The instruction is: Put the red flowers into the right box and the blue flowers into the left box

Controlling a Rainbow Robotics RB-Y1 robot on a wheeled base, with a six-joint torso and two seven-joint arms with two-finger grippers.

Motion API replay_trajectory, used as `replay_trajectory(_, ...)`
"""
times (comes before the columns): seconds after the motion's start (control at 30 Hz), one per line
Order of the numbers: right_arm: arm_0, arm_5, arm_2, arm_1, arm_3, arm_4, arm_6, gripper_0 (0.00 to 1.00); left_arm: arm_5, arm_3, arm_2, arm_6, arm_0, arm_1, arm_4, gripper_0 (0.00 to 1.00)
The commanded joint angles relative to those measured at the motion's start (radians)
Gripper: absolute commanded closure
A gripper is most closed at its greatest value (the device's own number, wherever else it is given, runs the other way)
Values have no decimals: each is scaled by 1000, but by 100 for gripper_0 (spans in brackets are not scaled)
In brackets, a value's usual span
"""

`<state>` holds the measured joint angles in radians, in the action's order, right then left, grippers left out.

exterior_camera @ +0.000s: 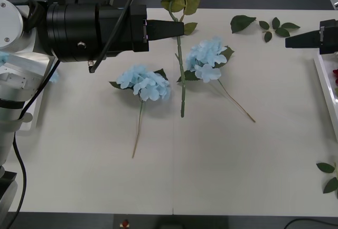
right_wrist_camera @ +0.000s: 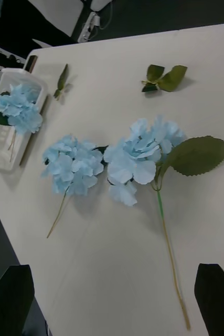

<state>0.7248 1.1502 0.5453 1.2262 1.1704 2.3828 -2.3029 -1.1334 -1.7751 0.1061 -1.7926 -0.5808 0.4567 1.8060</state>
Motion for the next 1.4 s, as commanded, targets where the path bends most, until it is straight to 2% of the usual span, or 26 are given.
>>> replay_trajectory(0.03,-42,39,-13,16,-43,111,-167,11,11,-17,12,-33,-17,2,10,100)
replay_trajectory(0.23,-196,65,-13,9,18,314,-352,11,11,-17,12,-33,-17,2,10,100)
replay_trajectory(0.37,-260,75,-42,-8,94,315,-402,11,11,-17,12,-33,-17,2,10,100)
replay_trajectory(0.7,-420,77,-186,-159,288,315,-402,7,11,-17,12,-33,-17,2,10,100)
replay_trajectory(1.0,-453,46,-200,-317,408,302,-402,7,11,-17,12,-33,-17,2,10,100)
replay_trajectory(1.4,-453,-109,-186,-568,522,72,-388,6,11,-17,12,-33,-17,2,10,100)
